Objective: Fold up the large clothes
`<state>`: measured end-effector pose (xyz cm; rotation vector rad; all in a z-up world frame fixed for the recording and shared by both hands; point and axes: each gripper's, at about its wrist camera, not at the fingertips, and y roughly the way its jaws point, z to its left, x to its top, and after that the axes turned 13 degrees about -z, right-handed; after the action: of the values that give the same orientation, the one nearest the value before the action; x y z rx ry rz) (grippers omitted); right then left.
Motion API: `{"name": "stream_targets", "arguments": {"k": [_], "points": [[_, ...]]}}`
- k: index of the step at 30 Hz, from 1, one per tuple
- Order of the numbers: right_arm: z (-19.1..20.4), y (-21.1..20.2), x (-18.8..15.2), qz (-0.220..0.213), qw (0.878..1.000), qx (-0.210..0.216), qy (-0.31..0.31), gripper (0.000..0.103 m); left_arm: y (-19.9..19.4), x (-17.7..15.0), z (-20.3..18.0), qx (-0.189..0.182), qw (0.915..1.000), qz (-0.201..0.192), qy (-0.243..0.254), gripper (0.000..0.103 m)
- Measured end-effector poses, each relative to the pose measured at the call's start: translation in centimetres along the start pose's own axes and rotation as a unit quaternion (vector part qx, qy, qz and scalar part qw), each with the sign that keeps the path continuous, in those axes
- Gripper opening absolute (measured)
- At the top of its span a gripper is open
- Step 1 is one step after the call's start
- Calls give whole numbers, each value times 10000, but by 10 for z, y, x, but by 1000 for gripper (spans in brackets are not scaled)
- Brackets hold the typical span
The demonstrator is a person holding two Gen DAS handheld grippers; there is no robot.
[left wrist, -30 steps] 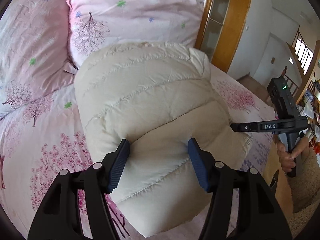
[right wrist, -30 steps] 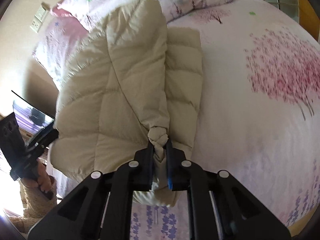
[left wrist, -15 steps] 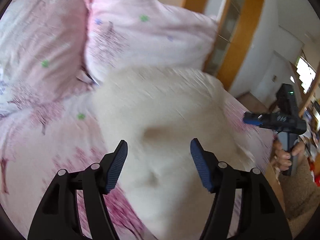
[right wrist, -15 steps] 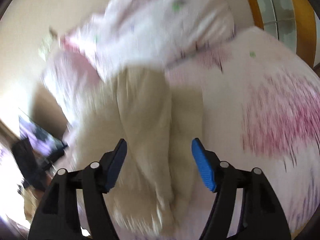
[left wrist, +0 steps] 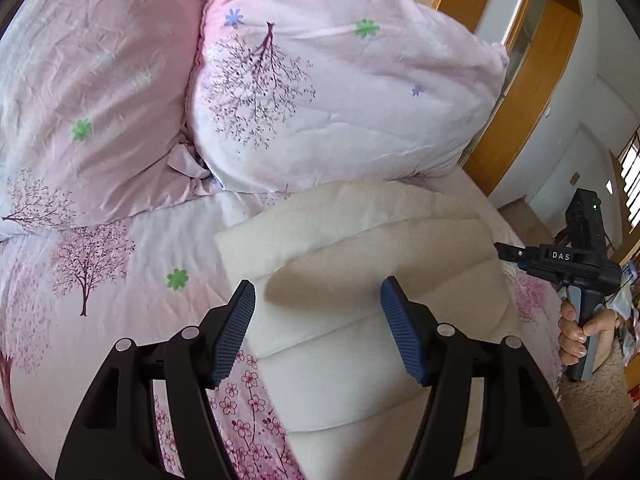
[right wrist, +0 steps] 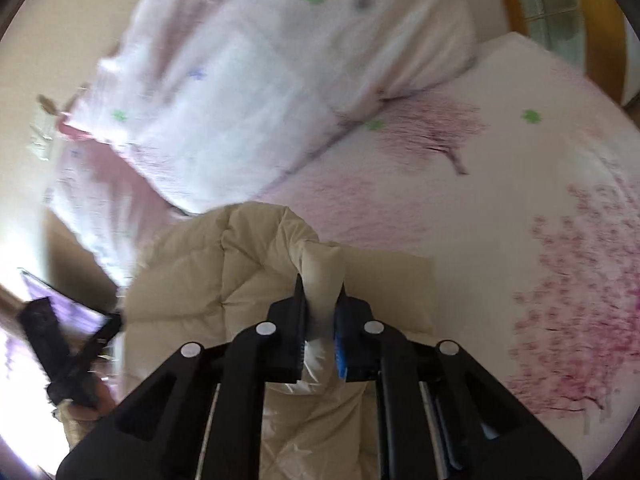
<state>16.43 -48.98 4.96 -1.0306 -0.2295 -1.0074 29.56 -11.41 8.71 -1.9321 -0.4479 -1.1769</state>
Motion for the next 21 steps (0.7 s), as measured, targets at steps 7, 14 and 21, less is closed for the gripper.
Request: {"name": "stream_targets", "arguments": {"k": [7, 14, 21], "points": [[-6, 26, -14, 431, 9953, -774, -387, 13, 25, -11, -7, 20, 9995, 267, 149, 67], [-4, 35, -20, 646, 9911, -994, -606, 21, 37, -28, -17, 314, 9975, 331, 545, 68], [13, -58, -39, -234, 9967, -9, -780, 40, -40, -17, -21, -297, 9982, -386, 357, 67]]}}
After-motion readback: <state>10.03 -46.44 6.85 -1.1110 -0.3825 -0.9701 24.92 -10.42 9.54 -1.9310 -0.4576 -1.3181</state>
